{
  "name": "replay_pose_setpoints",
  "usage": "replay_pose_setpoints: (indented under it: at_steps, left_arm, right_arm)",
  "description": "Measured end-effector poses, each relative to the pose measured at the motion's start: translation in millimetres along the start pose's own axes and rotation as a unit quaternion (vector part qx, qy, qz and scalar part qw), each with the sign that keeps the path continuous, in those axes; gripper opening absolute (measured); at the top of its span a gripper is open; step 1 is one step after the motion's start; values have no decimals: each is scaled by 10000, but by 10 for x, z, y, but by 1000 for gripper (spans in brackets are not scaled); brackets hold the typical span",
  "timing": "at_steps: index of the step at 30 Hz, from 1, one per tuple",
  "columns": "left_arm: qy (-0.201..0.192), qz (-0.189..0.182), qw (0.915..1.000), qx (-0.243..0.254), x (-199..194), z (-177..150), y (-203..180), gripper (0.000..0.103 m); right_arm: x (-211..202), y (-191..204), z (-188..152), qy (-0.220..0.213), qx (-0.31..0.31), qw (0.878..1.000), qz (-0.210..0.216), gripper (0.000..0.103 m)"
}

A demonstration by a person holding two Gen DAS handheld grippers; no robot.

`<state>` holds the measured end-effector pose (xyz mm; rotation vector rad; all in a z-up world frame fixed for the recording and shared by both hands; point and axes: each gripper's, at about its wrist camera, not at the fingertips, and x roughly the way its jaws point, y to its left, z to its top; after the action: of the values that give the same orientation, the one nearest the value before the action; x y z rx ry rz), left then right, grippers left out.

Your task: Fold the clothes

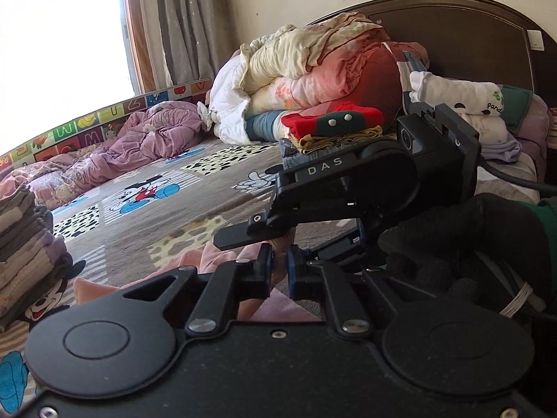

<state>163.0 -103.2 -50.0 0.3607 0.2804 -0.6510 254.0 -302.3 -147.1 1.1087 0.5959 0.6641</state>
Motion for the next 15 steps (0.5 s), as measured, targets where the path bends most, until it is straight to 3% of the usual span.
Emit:
replay_pose_setpoints:
  at_steps: [2,5,9,12,15]
  left_arm:
    - [-11,13,9999,113,10,-6,-62,8]
    - [134,-288,9995,-48,69,-62,-77,7]
    - [-22,-208,9996,-169,-181,-25,-18,10]
    - [-78,212,9974,-685,-552,-116,307,23]
    - [172,879,9832,-1588,-1035,-442,766,24]
  right_arm:
    - [-82,-23,-9,-82,60,9999,-19,39]
    - [-92,-61,1,-160,-119,9991,-381,39]
    - [-66,-232,2,-260,146,9981,-538,38]
    - [-48,-202,-28,-250,-4,9980,-583,34]
    - [-46,-162,-5,-260,-44,9987,-444,30]
